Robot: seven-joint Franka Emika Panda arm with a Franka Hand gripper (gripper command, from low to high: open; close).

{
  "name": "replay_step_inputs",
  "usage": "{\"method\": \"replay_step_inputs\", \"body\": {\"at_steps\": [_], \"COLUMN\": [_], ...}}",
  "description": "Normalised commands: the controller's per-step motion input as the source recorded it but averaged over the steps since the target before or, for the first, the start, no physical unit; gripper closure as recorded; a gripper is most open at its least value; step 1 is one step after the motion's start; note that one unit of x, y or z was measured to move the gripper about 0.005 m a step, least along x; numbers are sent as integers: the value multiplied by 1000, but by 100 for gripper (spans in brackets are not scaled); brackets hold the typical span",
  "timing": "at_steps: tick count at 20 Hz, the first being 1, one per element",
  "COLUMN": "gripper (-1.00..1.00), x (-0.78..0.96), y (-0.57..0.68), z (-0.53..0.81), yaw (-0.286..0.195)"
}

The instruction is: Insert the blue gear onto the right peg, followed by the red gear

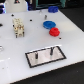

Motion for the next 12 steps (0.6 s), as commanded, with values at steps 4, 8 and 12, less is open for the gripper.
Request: {"method": "replay_step_inputs", "body": {"at_steps": [4, 8, 12], "gripper": [-100, -100, -100], "x": [-639, -627, -580], "y": [593, 605, 552], "z": [-145, -160, -261], "yaw": [0, 0, 0]}}
